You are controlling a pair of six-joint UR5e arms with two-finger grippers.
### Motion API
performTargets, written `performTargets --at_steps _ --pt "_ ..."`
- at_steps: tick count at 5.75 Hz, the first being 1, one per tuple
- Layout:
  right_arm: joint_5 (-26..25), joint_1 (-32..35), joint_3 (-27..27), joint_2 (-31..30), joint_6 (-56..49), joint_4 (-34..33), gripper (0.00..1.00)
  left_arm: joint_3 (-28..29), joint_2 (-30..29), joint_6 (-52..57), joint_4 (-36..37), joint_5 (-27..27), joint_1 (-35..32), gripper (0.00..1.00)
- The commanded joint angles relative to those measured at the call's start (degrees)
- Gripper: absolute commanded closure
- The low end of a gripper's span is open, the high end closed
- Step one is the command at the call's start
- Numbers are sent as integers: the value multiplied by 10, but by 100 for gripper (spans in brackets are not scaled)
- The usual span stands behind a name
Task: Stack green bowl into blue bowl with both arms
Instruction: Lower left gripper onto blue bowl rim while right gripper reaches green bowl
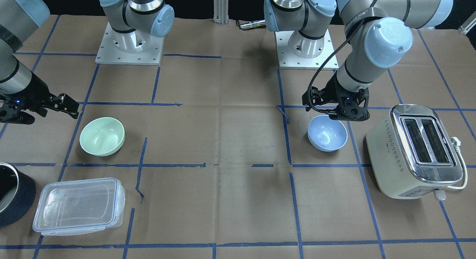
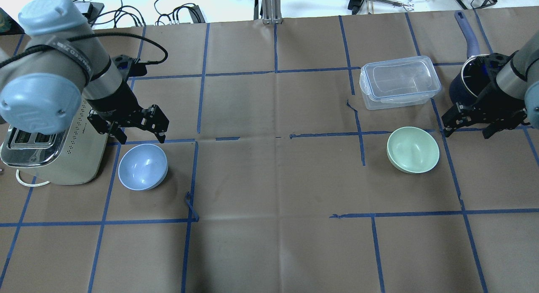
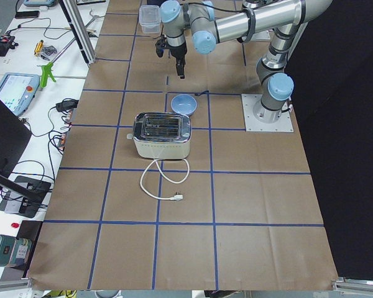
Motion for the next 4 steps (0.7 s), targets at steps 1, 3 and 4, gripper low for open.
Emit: performTargets --at_steps 1,3,4 --pt "0 18 3 15 3 -22 0 -58 -54 4 117 2 9 3" --pt "0 21 21 24 3 -29 0 -66 -117 -9 140 1 -2 4" --pt "0 21 37 27 4 -66 0 -80 -114 -12 142 1 -2 11"
